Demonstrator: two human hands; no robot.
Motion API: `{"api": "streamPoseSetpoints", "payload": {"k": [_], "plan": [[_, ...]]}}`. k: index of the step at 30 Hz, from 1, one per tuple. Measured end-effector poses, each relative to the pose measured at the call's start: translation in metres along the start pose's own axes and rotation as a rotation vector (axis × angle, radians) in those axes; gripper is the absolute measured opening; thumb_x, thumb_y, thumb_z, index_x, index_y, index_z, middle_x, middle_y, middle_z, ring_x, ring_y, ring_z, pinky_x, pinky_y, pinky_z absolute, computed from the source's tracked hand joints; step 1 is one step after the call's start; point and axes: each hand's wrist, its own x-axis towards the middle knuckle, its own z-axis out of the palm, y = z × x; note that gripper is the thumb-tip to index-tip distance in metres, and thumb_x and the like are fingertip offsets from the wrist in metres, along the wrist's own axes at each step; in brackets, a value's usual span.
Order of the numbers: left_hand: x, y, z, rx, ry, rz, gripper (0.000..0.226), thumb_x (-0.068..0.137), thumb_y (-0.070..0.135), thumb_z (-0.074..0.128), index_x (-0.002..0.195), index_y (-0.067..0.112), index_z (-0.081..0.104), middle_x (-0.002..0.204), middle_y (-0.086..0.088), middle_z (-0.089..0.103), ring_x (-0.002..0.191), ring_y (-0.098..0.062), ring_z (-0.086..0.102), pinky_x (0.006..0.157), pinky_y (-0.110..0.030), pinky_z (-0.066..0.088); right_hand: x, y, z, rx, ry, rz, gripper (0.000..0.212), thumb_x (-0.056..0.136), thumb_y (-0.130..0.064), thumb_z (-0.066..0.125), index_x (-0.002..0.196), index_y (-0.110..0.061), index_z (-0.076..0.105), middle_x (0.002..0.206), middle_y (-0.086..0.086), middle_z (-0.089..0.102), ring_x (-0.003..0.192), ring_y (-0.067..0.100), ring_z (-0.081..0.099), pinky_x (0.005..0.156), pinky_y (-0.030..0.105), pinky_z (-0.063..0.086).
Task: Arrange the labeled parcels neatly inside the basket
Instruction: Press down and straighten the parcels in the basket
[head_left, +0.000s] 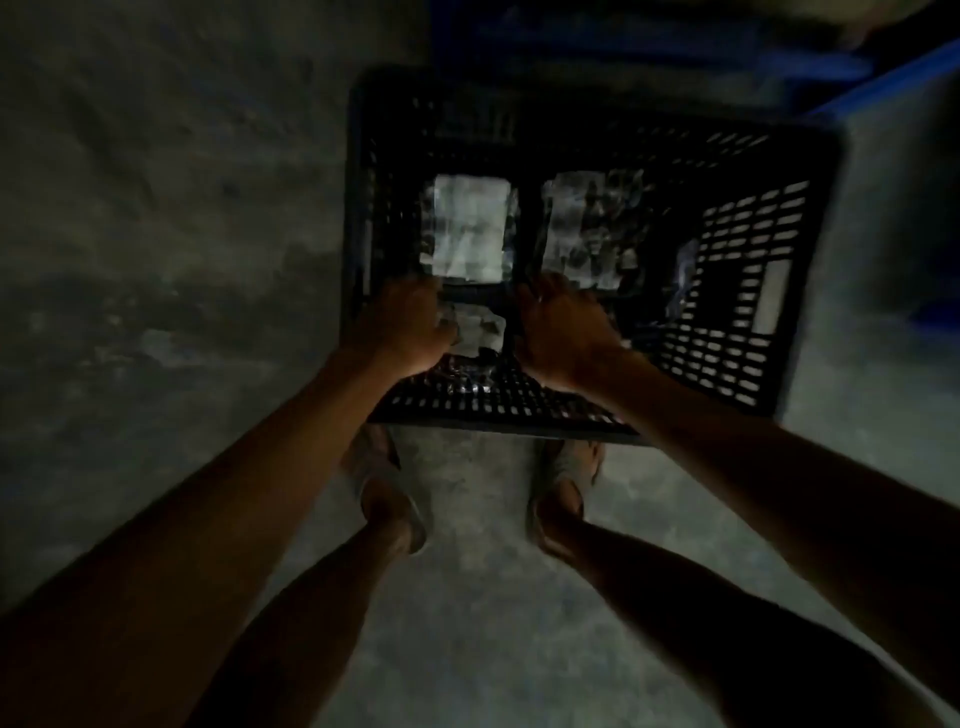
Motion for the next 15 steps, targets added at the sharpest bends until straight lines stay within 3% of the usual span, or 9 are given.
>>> {"api": "streamPoseSetpoints", "payload": {"k": [2, 4, 9, 12, 15], "plan": [[0.037, -0.009, 0.024, 0.056, 0.086, 0.004, 0.061, 0.092, 0.029, 0.055, 0.148, 0.008, 0.04, 0.154, -0.015, 0.038, 0.142, -0.034, 0.035, 0.114, -0.044, 0.035, 0.043, 0.006, 0.031, -0.086, 0.084, -0.028, 0.076, 0.09, -0.031, 0.055, 0.153, -0.01, 0.018, 0.163, 0.015, 0.01, 0.151, 0.033, 0.01, 0.117, 0.05, 0.025], [0.07, -0.014, 0.043, 0.132, 0.157, 0.004, 0.077, 0.091, 0.03, 0.056, 0.155, 0.006, 0.021, 0.163, -0.016, 0.021, 0.151, -0.032, 0.019, 0.121, -0.042, 0.026, 0.081, 0.013, 0.054, -0.17, 0.155, -0.036, 0.08, 0.093, -0.031, 0.052, 0.155, -0.005, 0.008, 0.164, 0.018, -0.002, 0.152, 0.034, -0.001, 0.121, 0.049, 0.017], [0.129, -0.018, 0.063, 0.376, 0.16, -0.01, 0.107, 0.088, 0.033, 0.062, 0.154, 0.0, -0.016, 0.163, -0.018, -0.021, 0.152, -0.031, -0.017, 0.126, -0.043, 0.001, 0.13, 0.014, 0.084, -0.51, 0.286, -0.004, 0.091, 0.094, -0.047, 0.042, 0.152, 0.005, -0.005, 0.161, 0.026, -0.009, 0.15, 0.04, -0.008, 0.122, 0.051, -0.003], [0.152, -0.022, 0.068, 0.503, 0.061, -0.086, 0.109, 0.092, 0.042, 0.057, 0.152, -0.003, -0.022, 0.161, -0.02, -0.026, 0.151, -0.032, -0.02, 0.125, -0.043, -0.004, 0.149, 0.017, 0.098, -0.522, 0.249, 0.022, 0.079, 0.099, -0.043, 0.021, 0.15, 0.008, -0.011, 0.159, 0.028, -0.014, 0.148, 0.042, -0.012, 0.121, 0.05, -0.008], [0.16, -0.02, 0.078, 0.743, 0.04, -0.097, 0.106, 0.093, 0.056, 0.043, 0.15, -0.006, -0.022, 0.16, -0.026, -0.022, 0.151, -0.038, -0.017, 0.124, -0.048, -0.003, 0.159, 0.021, 0.104, -0.615, 0.27, 0.004, 0.075, 0.102, -0.042, 0.016, 0.149, 0.011, -0.01, 0.157, 0.033, -0.012, 0.146, 0.048, -0.011, 0.118, 0.054, -0.007]]}}
